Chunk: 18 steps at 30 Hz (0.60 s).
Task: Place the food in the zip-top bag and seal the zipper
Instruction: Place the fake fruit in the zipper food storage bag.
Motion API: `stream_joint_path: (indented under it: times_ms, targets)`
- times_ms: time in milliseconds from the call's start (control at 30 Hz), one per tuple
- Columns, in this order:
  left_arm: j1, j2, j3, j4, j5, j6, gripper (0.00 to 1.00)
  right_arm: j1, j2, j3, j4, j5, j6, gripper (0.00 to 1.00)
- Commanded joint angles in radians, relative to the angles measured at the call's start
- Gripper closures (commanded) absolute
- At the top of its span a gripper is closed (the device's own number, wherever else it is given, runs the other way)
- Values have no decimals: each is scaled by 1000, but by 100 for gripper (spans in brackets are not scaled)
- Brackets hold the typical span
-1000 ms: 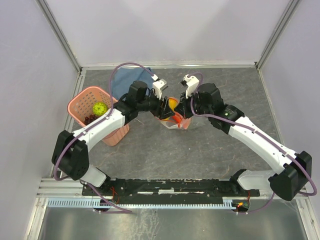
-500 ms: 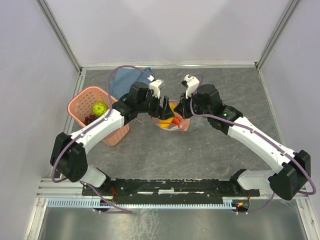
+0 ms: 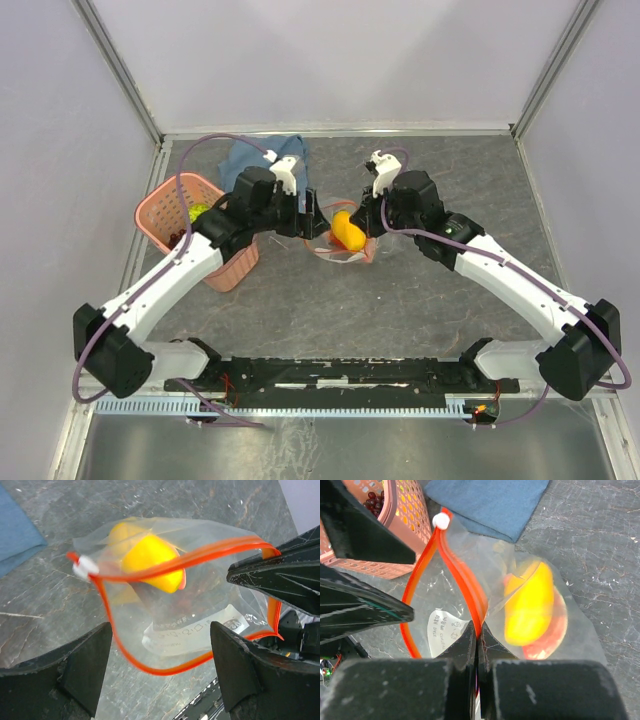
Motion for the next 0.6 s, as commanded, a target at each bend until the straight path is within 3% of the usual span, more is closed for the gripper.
stream_joint_path:
  times_ms: [0, 167, 367, 567]
  targets:
    - [-1, -91, 0, -76, -121, -99, 15, -7, 1, 3, 69, 18, 25, 98]
    - [-1, -116, -80, -37, -162, -160, 25, -8, 5, 2, 78, 13, 32, 98]
    - [-2, -16, -91, 34, -131, -194, 41, -9, 1, -2, 78, 5, 36, 98]
    - [-3, 22, -52, 56, -72, -195, 80, -11, -26, -20, 35, 85, 3, 99]
